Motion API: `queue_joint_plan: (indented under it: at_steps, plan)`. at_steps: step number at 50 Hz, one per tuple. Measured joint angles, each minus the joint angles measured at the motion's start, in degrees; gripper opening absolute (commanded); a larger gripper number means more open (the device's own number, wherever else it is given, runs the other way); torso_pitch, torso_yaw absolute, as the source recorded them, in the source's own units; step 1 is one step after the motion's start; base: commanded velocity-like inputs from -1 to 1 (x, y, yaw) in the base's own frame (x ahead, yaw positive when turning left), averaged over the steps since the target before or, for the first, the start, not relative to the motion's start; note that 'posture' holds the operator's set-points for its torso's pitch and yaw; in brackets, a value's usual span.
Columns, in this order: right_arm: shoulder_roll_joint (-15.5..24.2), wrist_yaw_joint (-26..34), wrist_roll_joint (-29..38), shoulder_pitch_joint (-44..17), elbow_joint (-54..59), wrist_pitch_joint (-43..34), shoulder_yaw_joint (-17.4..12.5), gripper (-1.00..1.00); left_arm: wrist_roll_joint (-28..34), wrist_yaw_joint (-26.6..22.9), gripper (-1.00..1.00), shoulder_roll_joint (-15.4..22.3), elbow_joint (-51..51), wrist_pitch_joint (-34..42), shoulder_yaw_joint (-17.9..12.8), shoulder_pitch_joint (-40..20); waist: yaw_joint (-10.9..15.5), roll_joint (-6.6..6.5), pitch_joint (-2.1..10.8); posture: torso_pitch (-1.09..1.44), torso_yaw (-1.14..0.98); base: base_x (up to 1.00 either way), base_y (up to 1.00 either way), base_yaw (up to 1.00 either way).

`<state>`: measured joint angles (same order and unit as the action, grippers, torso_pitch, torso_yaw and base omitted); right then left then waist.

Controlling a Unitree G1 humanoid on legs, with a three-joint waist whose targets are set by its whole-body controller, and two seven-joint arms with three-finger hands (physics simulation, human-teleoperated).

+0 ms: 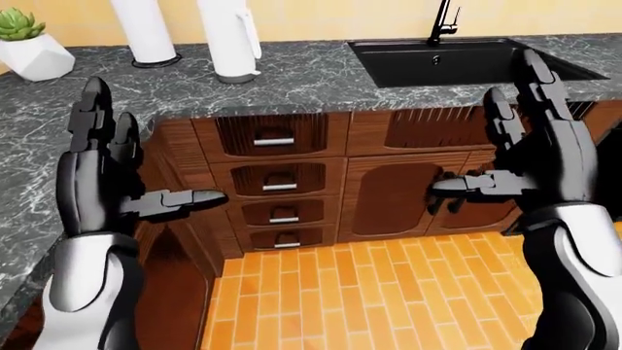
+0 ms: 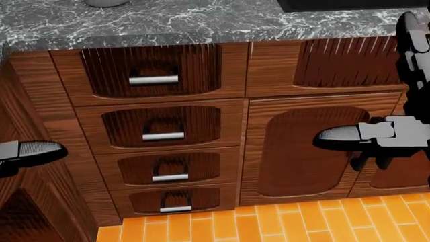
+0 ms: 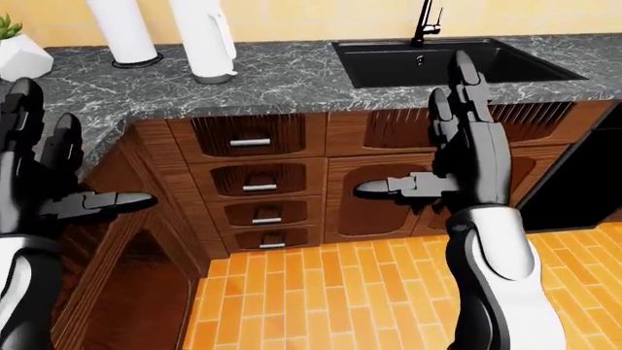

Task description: Press the button to open the lid of the electric kettle.

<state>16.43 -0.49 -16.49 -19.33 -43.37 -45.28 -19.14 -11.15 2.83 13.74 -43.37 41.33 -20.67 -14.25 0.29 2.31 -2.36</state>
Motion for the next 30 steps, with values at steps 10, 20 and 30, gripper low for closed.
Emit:
queue_joint_plan:
  at_steps: [10, 20, 30]
  plan:
    - [0.4, -0.3, 0.2, 0.2, -0.4, -0.7, -0.7, 1.0, -0.7, 0.0, 1.0, -0.1, -0.5, 0.6, 0.5, -0.1, -0.8, -2.13, 0.0, 0.0, 0.0, 0.09, 0.2, 0.0]
    - [-0.4, 0.7, 0.0, 0.8, 0.1, -1.1, 0.8, 1.0, 0.0, 0.3, 1.0, 0.0, 0.3, 1.0, -0.3, 0.6, -0.2, -4.12, 0.08, 0.0, 0.0, 0.09, 0.2, 0.0]
    - [-0.6, 1.2, 1.9, 1.7, 0.4, 0.6, 0.4, 1.0, -0.4, -0.2, 1.0, -0.4, -0.5, 0.7, 1.0, 0.4, -0.7, 0.04, -0.14, 0.0, 0.0, 0.09, 0.19, 0.0]
